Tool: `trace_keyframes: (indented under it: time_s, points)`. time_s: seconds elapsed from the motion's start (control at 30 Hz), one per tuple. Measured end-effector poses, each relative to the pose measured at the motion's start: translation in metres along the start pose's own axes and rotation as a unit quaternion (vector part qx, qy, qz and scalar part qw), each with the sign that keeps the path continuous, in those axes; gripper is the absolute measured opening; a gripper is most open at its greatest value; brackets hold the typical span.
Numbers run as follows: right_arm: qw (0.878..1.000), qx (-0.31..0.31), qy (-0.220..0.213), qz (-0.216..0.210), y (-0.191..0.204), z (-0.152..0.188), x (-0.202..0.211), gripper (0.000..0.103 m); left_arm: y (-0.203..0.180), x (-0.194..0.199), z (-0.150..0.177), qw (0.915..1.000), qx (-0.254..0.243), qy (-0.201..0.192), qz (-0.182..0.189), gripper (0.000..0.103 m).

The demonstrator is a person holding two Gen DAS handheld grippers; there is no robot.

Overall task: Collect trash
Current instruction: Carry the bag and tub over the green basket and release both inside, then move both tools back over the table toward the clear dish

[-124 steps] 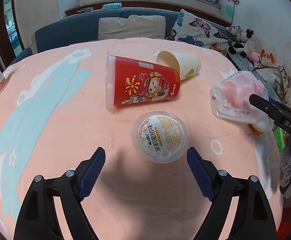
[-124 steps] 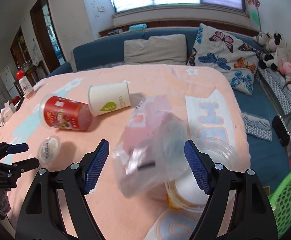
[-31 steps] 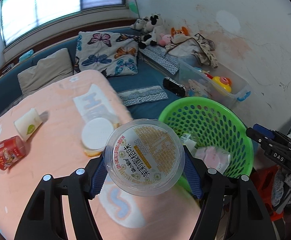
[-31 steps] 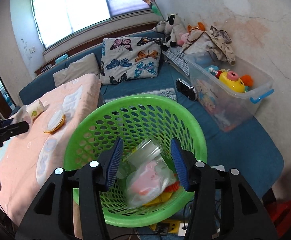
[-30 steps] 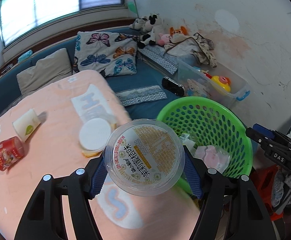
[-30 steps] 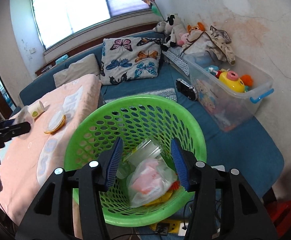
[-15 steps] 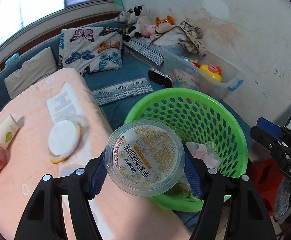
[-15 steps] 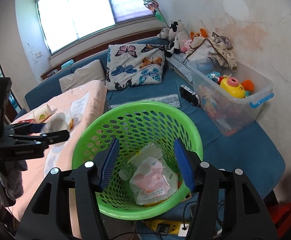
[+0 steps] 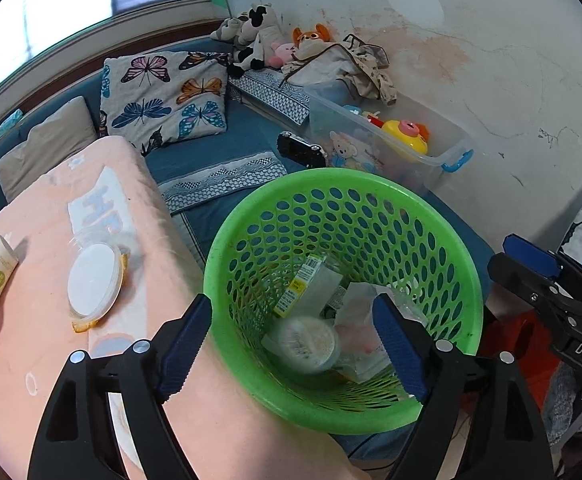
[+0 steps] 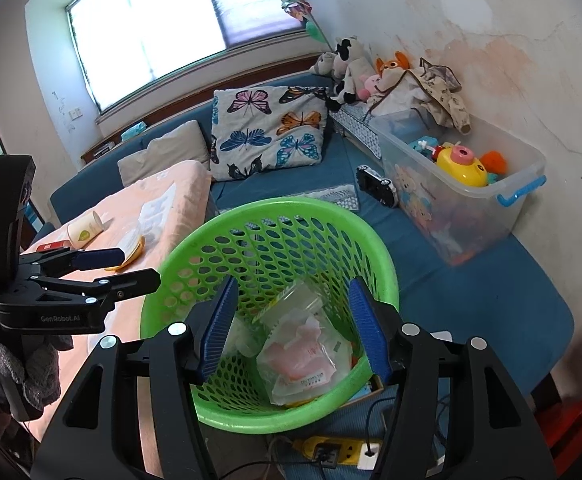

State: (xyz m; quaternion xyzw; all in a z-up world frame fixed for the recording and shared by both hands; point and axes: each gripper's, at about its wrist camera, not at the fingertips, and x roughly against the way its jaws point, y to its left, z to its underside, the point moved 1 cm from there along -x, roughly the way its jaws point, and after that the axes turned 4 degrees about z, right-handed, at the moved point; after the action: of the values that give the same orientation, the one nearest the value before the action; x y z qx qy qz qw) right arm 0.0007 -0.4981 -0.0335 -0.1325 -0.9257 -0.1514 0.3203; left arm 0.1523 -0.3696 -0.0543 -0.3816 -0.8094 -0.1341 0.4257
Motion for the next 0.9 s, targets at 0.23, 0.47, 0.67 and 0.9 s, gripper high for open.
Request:
trace_keyframes:
  time_s: [0.23, 0.47, 0.67, 0.9]
  points:
    - [1.0, 0.007, -0.003, -0.007, 0.009, 0.0, 0.003, 0.058, 0.01, 0.014, 0.002, 0.9999, 0.004, -0.009, -0.01, 0.08]
    - [0.999, 0.023, -0.005, -0.026, 0.033, -0.005, 0.004, 0.061, 0.045, 0.043, 0.014, 0.9987, 0.022, -0.026, -0.039, 0.08]
    - [0.998, 0.042, -0.007, -0.049, 0.064, -0.009, 0.003, 0.062, 0.085, 0.066, 0.029, 0.9958, 0.05, -0.034, -0.068, 0.08]
    - [0.994, 0.073, -0.006, -0.076, 0.11, -0.013, -0.001, 0.063, 0.137, 0.091, 0.052, 0.9901, 0.086, -0.037, -0.105, 0.08]
